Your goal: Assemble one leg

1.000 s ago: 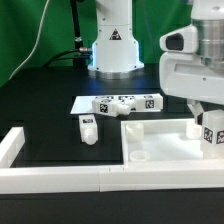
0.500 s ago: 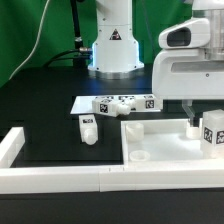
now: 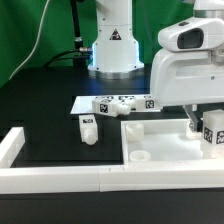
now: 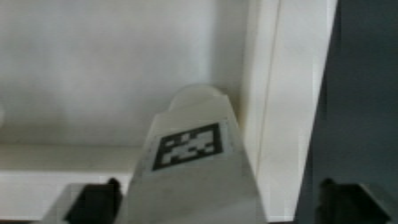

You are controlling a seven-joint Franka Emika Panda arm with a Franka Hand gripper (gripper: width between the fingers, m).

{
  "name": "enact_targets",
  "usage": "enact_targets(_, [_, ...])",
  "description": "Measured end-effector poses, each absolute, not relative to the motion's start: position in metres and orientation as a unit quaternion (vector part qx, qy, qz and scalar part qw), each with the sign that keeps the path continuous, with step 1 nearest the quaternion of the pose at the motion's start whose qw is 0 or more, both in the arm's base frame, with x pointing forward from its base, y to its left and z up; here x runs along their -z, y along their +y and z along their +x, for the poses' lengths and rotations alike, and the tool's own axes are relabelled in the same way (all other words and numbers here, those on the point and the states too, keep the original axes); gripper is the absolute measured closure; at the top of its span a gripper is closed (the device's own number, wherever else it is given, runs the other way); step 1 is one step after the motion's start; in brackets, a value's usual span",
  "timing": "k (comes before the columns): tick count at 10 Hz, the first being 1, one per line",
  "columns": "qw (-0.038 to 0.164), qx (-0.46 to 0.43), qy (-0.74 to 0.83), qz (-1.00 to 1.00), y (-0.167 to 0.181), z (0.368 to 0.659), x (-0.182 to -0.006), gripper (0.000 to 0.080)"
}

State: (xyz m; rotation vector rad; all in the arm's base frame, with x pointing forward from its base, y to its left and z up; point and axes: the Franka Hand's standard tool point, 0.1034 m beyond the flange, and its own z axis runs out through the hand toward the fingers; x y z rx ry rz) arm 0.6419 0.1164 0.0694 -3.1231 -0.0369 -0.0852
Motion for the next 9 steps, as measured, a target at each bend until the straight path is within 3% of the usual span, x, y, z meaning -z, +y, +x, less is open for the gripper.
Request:
enact_targets(1, [0.009, 0.027, 0.012, -1.0, 0.1158, 0.642, -0.0693, 0.0445])
enact_targets(2, [0.01, 0.026, 0.064, -0.998, 0.1149, 0.642, -0.0692, 0.0515])
enact_targets(7, [0.011, 0.015, 0.405, -0.914, 0.1138, 0.6412, -0.0695, 0.0515])
enact_targets(9, [0.02, -0.006, 0.552, -0.833, 0.1111, 0.6448, -0.0696, 0.0515])
